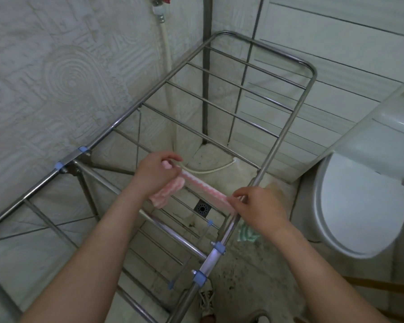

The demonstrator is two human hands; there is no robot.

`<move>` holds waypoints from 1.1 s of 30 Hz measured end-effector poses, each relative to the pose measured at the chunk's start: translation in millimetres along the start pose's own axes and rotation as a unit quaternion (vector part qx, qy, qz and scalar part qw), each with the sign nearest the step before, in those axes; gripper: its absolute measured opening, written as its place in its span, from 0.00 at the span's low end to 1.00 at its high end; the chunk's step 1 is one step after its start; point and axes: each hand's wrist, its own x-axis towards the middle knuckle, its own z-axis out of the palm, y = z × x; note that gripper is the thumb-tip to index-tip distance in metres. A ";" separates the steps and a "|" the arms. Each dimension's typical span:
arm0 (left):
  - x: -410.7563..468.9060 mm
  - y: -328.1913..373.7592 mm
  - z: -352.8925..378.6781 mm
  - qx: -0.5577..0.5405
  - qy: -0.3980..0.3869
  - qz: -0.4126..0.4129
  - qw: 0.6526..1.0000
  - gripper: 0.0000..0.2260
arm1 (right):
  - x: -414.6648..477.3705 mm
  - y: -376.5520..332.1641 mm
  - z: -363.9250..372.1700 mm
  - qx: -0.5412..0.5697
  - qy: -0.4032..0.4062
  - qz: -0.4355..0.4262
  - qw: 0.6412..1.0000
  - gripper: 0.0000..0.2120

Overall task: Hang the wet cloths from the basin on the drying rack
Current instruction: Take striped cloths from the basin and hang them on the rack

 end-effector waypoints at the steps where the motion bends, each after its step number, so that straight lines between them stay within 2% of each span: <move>1: -9.9 3.7 -7.7 -0.082 -0.027 -0.013 0.996 0.11 | -3.0 -3.0 -7.3 0.055 0.005 0.004 0.998 0.15; 2: -22.7 6.0 -18.5 -0.168 -0.063 -0.028 0.983 0.13 | -6.5 -10.5 -14.0 0.120 0.005 -0.002 0.993 0.13; 4: -44.6 9.3 -30.4 -0.328 -0.126 -0.039 0.936 0.17 | -15.8 -25.4 -28.8 0.254 -0.020 -0.020 0.967 0.08; 6: -58.8 12.5 -30.7 -0.409 -0.144 -0.021 0.901 0.20 | -26.9 -40.8 -39.8 0.335 -0.069 -0.037 0.939 0.09; 10: -81.1 25.4 -22.8 -0.444 -0.112 -0.008 0.889 0.19 | -41.5 -70.4 -38.4 0.367 -0.174 -0.099 0.909 0.16; 12: -91.5 30.8 -18.7 -0.447 -0.077 0.003 0.891 0.14 | -45.0 -81.5 -29.8 0.395 -0.161 -0.128 0.895 0.12; 14: -94.5 33.3 -12.1 -0.434 -0.031 0.013 0.900 0.11 | -45.4 -84.5 -24.8 0.408 -0.100 -0.127 0.898 0.08; 16: -101.6 31.1 -13.8 -0.387 0.040 0.027 0.921 0.08 | -48.8 -90.2 -23.6 0.412 -0.051 -0.118 0.902 0.03; 18: -106.1 26.2 -17.5 -0.295 0.095 0.064 0.949 0.10 | -49.4 -92.8 -25.1 0.413 -0.021 -0.105 0.904 0.07; 19: -110.3 24.1 -20.5 -0.248 0.100 0.091 0.959 0.11 | -50.0 -95.2 -27.0 0.414 -0.015 -0.106 0.904 0.10; 22: -125.5 28.0 -21.5 -0.165 0.017 0.133 0.977 0.15 | -51.8 -100.6 -32.6 0.405 -0.031 -0.130 0.904 0.14; 27: -131.1 20.2 -28.7 -0.269 -0.027 0.083 0.959 0.11 | -51.4 -105.7 -42.7 0.361 -0.098 -0.188 0.908 0.16; 30: -133.0 8.1 -39.5 -0.286 -0.012 0.087 0.954 0.04 | -48.4 -105.8 -53.4 0.288 -0.140 -0.201 0.926 0.13; 31: -133.2 4.4 -43.7 -0.304 0.002 0.092 0.948 0.04 | -47.1 -106.4 -55.7 0.248 -0.142 -0.209 0.935 0.10; 33: -134.0 -0.2 -52.6 -0.338 0.031 0.101 0.935 0.13 | -44.0 -108.5 -57.0 0.142 -0.112 -0.232 0.956 0.08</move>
